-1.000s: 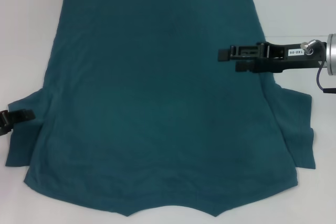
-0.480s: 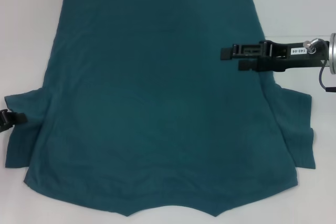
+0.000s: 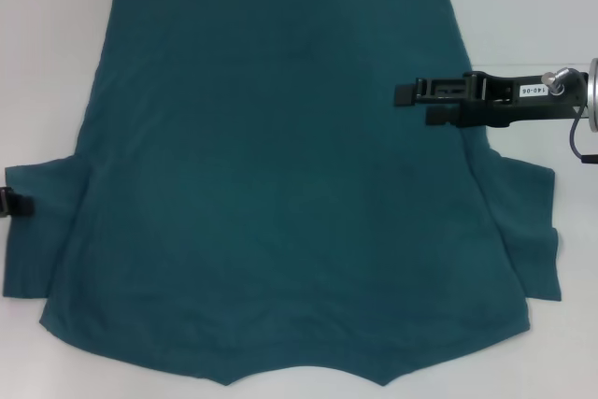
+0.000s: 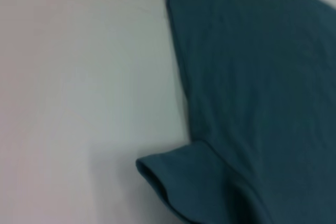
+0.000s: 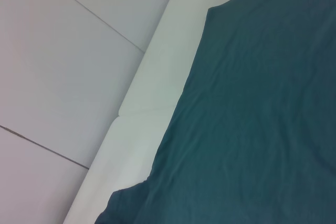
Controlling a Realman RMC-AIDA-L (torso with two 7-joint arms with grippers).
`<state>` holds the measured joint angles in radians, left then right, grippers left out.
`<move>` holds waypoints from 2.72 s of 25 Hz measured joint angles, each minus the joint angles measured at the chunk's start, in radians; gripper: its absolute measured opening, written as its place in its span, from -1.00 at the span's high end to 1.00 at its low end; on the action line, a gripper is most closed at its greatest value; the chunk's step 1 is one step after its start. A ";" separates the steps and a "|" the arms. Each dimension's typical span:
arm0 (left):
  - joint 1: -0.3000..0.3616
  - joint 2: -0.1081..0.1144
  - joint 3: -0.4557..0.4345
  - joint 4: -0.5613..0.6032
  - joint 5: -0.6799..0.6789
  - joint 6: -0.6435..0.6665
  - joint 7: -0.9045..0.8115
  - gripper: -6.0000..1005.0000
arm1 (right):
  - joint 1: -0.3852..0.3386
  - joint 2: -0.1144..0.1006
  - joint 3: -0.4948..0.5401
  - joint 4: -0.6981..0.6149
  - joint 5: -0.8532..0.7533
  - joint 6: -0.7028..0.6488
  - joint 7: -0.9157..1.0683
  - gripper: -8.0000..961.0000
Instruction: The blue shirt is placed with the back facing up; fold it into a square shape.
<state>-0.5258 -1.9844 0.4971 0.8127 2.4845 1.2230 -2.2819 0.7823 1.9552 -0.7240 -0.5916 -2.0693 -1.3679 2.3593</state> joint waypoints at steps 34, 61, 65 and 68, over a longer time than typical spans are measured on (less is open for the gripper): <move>-0.179 -0.001 0.123 0.225 0.285 0.204 -0.254 0.96 | -0.018 -0.009 -0.004 0.008 -0.002 -0.002 0.001 -0.96; -0.336 -0.012 0.170 -0.031 0.199 0.110 -0.490 0.94 | -0.018 -0.010 -0.011 0.009 -0.008 0.012 -0.007 -0.96; -0.330 -0.012 0.170 -0.027 0.133 0.121 -0.386 0.89 | -0.018 -0.010 -0.011 0.009 -0.016 0.013 -0.008 -0.96; -0.317 -0.016 0.169 -0.027 0.013 0.171 -0.211 0.75 | -0.018 -0.010 -0.011 0.009 -0.018 0.017 -0.008 -0.96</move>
<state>-0.8433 -2.0002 0.6659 0.7861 2.4977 1.3936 -2.4929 0.7639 1.9450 -0.7348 -0.5829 -2.0871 -1.3512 2.3511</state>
